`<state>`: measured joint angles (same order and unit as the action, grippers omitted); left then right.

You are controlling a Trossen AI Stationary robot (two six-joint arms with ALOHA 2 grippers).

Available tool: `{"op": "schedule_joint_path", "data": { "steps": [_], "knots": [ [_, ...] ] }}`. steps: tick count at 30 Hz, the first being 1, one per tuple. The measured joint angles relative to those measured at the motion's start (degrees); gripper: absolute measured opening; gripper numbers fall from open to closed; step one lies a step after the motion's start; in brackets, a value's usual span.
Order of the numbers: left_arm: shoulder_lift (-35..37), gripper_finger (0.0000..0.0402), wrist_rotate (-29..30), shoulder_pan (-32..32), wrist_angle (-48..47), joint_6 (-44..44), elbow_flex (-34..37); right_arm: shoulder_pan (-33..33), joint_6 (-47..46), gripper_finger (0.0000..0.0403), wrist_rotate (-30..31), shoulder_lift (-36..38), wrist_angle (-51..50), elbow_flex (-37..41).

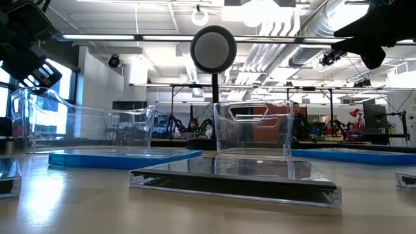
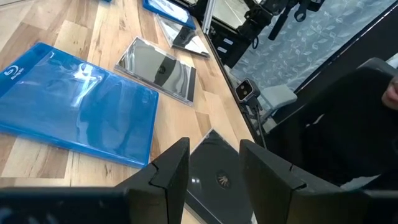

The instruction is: Pick & place jewel cases by type

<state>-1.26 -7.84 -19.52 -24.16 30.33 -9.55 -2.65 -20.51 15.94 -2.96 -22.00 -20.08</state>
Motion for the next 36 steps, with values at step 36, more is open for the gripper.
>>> {"op": "schedule_joint_path", "data": {
  "steps": [36],
  "knots": [
    [0.01,0.0140,1.25,0.01,7.21,3.40,0.01,0.01,0.00,0.0157,-0.02,0.00,0.00,0.00]
  ]
}}
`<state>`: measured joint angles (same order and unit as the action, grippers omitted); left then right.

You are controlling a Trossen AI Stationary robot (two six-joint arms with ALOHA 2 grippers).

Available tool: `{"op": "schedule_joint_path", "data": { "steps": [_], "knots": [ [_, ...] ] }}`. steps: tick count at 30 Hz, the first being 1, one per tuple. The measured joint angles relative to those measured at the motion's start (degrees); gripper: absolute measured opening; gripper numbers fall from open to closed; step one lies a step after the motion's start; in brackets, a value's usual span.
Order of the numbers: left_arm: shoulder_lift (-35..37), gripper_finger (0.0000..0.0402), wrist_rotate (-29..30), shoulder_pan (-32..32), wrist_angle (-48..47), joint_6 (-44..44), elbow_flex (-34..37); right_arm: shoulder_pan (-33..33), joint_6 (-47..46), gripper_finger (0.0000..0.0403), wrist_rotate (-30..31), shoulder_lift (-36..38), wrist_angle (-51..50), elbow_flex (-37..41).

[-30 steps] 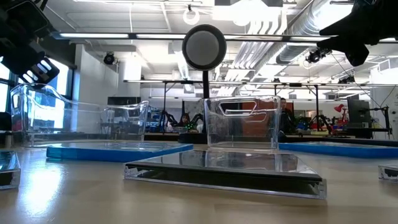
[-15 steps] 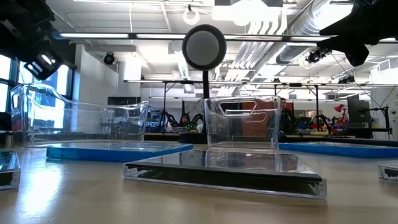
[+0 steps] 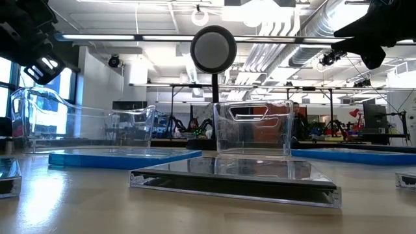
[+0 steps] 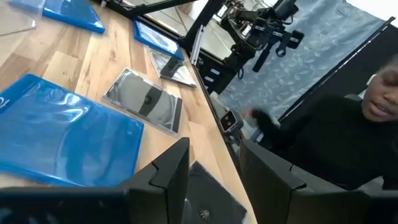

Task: Pick & place jewel cases by type
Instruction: Put the left blue CD case into the left transparent bin

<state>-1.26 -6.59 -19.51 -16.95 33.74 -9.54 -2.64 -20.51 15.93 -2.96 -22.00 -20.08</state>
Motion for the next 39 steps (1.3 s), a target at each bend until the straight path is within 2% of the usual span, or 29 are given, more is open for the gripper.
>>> {"op": "schedule_joint_path", "data": {
  "steps": [4,9,13,15,18,21,27,30,32,35,39],
  "knots": [
    [0.00,0.0140,3.46,0.00,0.38,-2.77,0.00,-0.01,0.00,0.0158,0.01,-0.01,0.00,0.01],
    [-0.01,0.0140,17.48,0.00,0.93,-6.29,0.00,-0.02,3.30,0.0157,0.09,-0.01,-0.42,0.00],
    [-0.11,0.0140,25.22,0.00,0.57,-2.85,0.00,-0.02,9.92,0.0158,0.15,-0.02,-0.41,0.00],
    [-0.11,0.0140,27.09,0.00,0.50,-1.87,0.00,0.00,11.79,0.0158,0.17,-0.02,-0.39,0.00],
    [-0.11,0.0140,25.80,0.00,0.86,-0.07,0.00,0.00,16.29,0.0157,0.37,-0.02,0.17,0.00],
    [-0.15,0.0134,21.15,0.00,1.38,-1.00,0.00,-0.01,18.21,0.0158,-0.04,-0.02,1.41,0.00],
    [-5.25,0.0073,15.84,0.00,6.65,-2.65,-3.00,0.00,14.57,0.0157,0.16,-0.02,8.54,0.00],
    [-10.77,0.0025,15.69,0.00,4.17,-5.91,-8.60,0.00,15.78,0.0158,0.19,-0.04,15.43,0.00],
    [-15.79,0.0007,15.79,0.00,0.73,-7.80,-13.48,-0.02,16.73,0.0157,0.11,-0.04,20.41,0.00],
    [-24.56,0.0010,16.92,0.00,-6.26,-10.73,-21.62,0.00,16.05,0.0156,0.06,-0.06,24.58,0.00],
    [-37.95,0.0002,16.82,0.00,-17.98,-12.47,-33.20,-0.02,16.82,0.0158,-0.08,-1.27,23.71,0.00]
  ]
}}
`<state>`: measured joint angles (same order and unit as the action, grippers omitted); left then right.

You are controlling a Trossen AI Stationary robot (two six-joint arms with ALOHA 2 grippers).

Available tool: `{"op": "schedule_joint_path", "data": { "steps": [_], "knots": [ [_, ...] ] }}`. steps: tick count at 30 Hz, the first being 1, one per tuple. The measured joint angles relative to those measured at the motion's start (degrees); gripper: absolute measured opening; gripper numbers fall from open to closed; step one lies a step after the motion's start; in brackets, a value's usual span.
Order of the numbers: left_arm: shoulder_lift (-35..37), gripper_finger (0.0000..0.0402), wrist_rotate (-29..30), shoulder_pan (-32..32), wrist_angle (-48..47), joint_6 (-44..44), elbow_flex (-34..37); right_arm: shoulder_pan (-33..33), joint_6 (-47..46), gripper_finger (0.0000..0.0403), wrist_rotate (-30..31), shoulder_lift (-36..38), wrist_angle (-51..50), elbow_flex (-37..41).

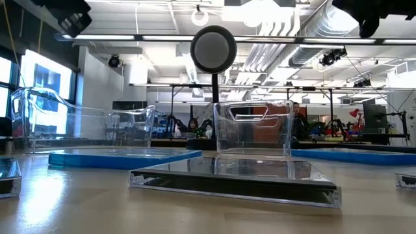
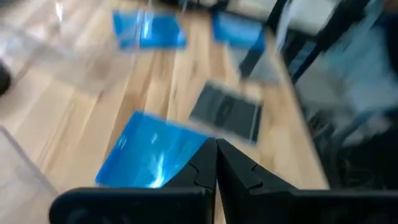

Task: Pick & place jewel cases by type
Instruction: Put the left blue CD case into the left transparent bin

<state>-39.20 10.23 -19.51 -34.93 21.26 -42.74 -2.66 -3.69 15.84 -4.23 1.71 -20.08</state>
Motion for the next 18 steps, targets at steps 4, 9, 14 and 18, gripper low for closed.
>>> {"op": "schedule_joint_path", "data": {
  "steps": [4,9,14,18],
  "knots": [
    [-12.57,0.0002,-4.31,0.00,-14.67,0.98,-10.62,0.00,-1.39,0.0155,-6.92,-5.91,0.07,0.00],
    [-24.25,0.0001,-6.91,-0.15,-28.04,7.64,-20.00,0.04,-0.74,0.0155,-14.45,-22.75,14.71,0.00],
    [-30.27,0.0000,-8.31,-5.68,-30.75,8.52,-25.20,0.04,0.23,0.0156,-20.26,-41.18,28.57,-0.70],
    [-30.80,0.0000,-2.83,-13.20,-30.63,14.62,-26.57,0.74,1.62,0.0156,-22.44,-52.27,28.98,-5.28]
  ]
}}
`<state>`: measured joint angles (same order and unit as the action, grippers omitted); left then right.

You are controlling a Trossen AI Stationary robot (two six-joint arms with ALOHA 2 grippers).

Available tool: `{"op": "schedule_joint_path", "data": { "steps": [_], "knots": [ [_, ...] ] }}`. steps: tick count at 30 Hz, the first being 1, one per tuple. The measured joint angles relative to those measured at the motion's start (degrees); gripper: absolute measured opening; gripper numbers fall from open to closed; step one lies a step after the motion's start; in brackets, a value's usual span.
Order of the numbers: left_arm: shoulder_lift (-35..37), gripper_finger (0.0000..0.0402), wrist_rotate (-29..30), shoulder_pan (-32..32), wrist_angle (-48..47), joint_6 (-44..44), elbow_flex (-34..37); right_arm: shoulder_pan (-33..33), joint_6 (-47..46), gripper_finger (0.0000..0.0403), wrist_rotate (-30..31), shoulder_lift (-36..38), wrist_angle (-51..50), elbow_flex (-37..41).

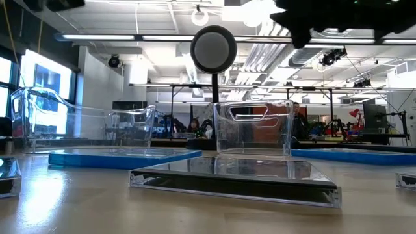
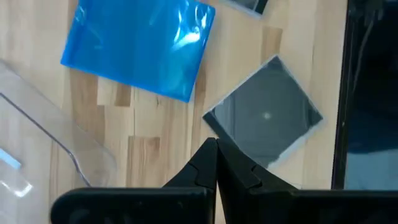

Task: Pick & place jewel cases by type
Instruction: Put the left blue CD case into the left transparent bin

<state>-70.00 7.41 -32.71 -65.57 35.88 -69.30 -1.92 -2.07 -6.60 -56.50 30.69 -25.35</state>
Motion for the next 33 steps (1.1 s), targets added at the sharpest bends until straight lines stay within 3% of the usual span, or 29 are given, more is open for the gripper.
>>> {"op": "schedule_joint_path", "data": {
  "steps": [5,7,11,18,21,25,33],
  "knots": [
    [-0.12,0.0000,12.45,-10.42,0.36,12.33,0.05,3.79,6.71,0.0156,-0.19,-9.84,-9.63,-8.47],
    [-0.47,0.0000,14.85,-13.33,0.90,16.63,0.01,5.47,9.28,0.0156,0.60,-12.22,-14.48,-12.22],
    [-2.74,0.0000,16.17,-16.28,1.15,23.08,0.03,8.30,11.61,0.0156,5.98,-16.00,-22.95,-18.22],
    [-7.83,0.0000,28.26,-18.23,0.58,30.29,0.03,10.73,12.66,0.0156,7.24,-23.09,-27.40,-22.70],
    [-10.41,0.0000,26.47,-15.73,-0.14,31.34,0.09,11.40,13.61,0.0156,7.29,-27.11,-25.29,-22.72],
    [-13.69,0.0016,19.24,-12.22,-0.10,33.12,0.12,11.74,13.59,0.0156,6.72,-32.53,-22.01,-22.59],
    [-18.07,0.0101,15.34,-6.70,-1.68,28.84,0.09,11.74,17.66,0.0156,6.20,-39.05,-15.27,-22.69]
  ]
}}
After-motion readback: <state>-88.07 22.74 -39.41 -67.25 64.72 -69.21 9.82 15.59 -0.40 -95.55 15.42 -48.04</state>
